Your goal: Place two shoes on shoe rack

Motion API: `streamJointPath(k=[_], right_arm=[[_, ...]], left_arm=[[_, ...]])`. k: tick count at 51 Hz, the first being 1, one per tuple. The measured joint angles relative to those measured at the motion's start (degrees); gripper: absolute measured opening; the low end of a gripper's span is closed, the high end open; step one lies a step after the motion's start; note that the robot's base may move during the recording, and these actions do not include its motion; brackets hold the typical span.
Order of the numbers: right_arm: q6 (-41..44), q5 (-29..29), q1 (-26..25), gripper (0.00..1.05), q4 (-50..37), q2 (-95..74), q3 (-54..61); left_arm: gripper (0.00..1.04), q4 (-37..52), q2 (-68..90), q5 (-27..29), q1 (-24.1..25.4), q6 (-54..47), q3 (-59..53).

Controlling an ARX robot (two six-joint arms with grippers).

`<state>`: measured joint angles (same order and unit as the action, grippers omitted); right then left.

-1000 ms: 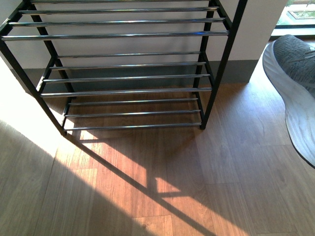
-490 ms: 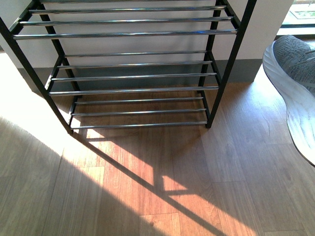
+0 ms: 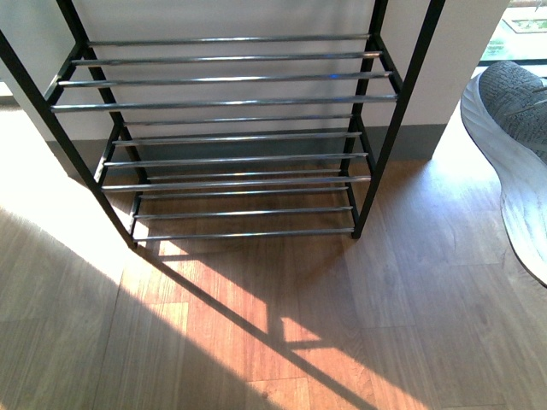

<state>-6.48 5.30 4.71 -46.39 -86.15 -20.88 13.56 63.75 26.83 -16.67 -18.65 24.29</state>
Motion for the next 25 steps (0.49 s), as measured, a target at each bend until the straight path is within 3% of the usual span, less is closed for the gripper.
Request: streamJointPath(k=[25], right_arm=[[0.02,0.02,0.0,0.01,0.0,0.0,0.0]], left_arm=[[0.02,0.0,0.0,0.0,0.0,0.02,-0.02]])
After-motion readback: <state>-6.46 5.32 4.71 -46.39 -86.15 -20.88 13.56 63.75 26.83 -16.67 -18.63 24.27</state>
